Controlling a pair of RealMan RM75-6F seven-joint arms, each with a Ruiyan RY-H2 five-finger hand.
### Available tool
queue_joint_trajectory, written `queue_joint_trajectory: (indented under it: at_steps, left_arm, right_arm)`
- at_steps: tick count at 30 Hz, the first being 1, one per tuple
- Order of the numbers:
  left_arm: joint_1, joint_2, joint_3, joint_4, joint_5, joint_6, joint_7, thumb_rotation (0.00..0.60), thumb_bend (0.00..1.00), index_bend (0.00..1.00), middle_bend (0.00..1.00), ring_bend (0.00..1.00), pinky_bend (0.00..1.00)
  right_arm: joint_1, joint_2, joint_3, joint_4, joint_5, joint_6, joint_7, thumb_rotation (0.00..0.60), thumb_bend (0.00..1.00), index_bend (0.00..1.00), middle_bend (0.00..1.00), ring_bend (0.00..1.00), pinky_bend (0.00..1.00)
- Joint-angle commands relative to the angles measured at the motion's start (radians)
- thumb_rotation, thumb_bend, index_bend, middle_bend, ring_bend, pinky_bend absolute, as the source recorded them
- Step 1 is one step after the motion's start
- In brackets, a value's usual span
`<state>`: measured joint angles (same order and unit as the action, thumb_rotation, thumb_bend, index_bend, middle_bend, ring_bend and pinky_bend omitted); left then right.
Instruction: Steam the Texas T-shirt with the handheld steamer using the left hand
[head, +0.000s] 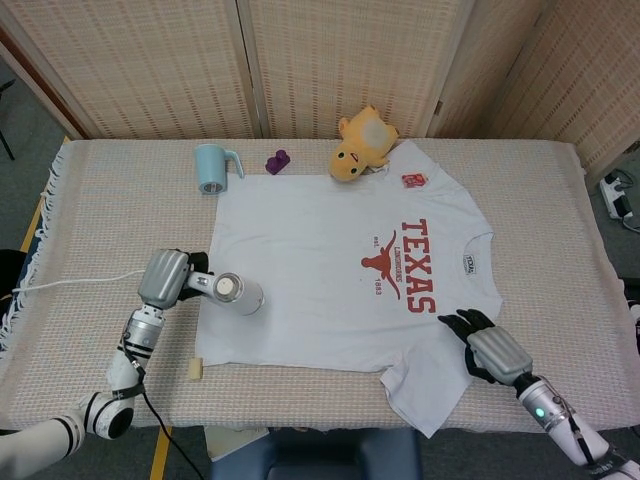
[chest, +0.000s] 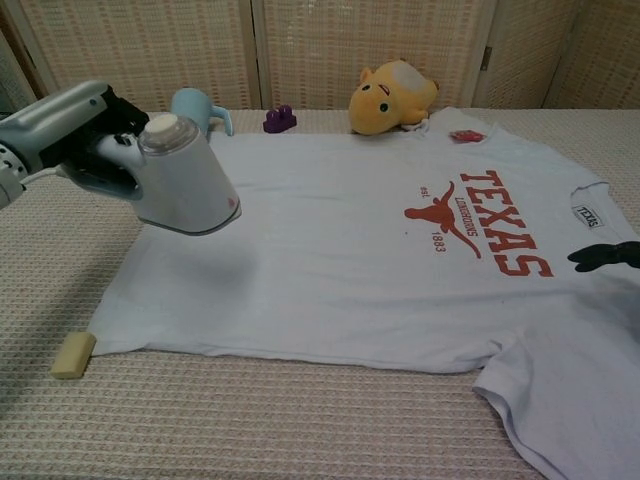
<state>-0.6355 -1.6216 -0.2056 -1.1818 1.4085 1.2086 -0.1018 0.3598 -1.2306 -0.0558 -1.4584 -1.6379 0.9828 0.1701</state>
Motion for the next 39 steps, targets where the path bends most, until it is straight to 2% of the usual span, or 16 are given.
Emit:
queue_joint_trajectory:
  at_steps: [1, 5, 11, 18, 24, 32, 39]
  left_arm:
    - [-0.066, -0.037, -0.021, -0.072, -0.020, -0.066, 0.108, 0.600, 0.36, 0.95, 1.00, 0.85, 0.73]
    - [-0.123, -0.110, -0.046, -0.056, -0.066, -0.130, 0.178, 0.600, 0.36, 0.95, 1.00, 0.85, 0.73]
    - [-0.189, -0.228, -0.077, 0.048, -0.085, -0.137, 0.242, 0.600, 0.36, 0.95, 1.00, 0.84, 0.73]
    - [-0.258, -0.356, -0.090, 0.260, -0.090, -0.154, 0.274, 0.600, 0.36, 0.94, 1.00, 0.84, 0.73]
    - [-0.292, -0.434, -0.070, 0.459, -0.082, -0.183, 0.276, 0.600, 0.36, 0.94, 1.00, 0.83, 0.73]
    - [-0.285, -0.482, -0.091, 0.659, -0.125, -0.215, 0.206, 0.600, 0.36, 0.93, 1.00, 0.83, 0.73]
    - [-0.253, -0.440, -0.118, 0.782, -0.161, -0.231, 0.112, 0.600, 0.36, 0.93, 1.00, 0.83, 0.73]
  right_arm:
    - [0.022, -0.049, -0.011, 0.051, -0.013, -0.016, 0.017, 0.547, 1.00, 0.00, 0.08, 0.00, 0.02]
    - [0.023, -0.092, -0.016, 0.099, -0.012, -0.001, 0.031, 0.549, 1.00, 0.00, 0.08, 0.00, 0.02]
    - [0.023, -0.129, -0.035, 0.143, -0.011, 0.005, 0.048, 0.548, 1.00, 0.00, 0.08, 0.00, 0.01]
    - [0.027, -0.146, -0.044, 0.165, 0.001, 0.005, 0.043, 0.548, 1.00, 0.00, 0.08, 0.00, 0.01]
    - [0.024, -0.153, -0.049, 0.171, 0.010, 0.017, 0.043, 0.549, 1.00, 0.00, 0.08, 0.00, 0.01]
    - [0.027, -0.156, -0.053, 0.168, 0.023, 0.019, 0.032, 0.545, 1.00, 0.00, 0.08, 0.00, 0.01]
    - [0.033, -0.155, -0.048, 0.157, 0.034, 0.020, 0.018, 0.551, 1.00, 0.00, 0.08, 0.00, 0.01]
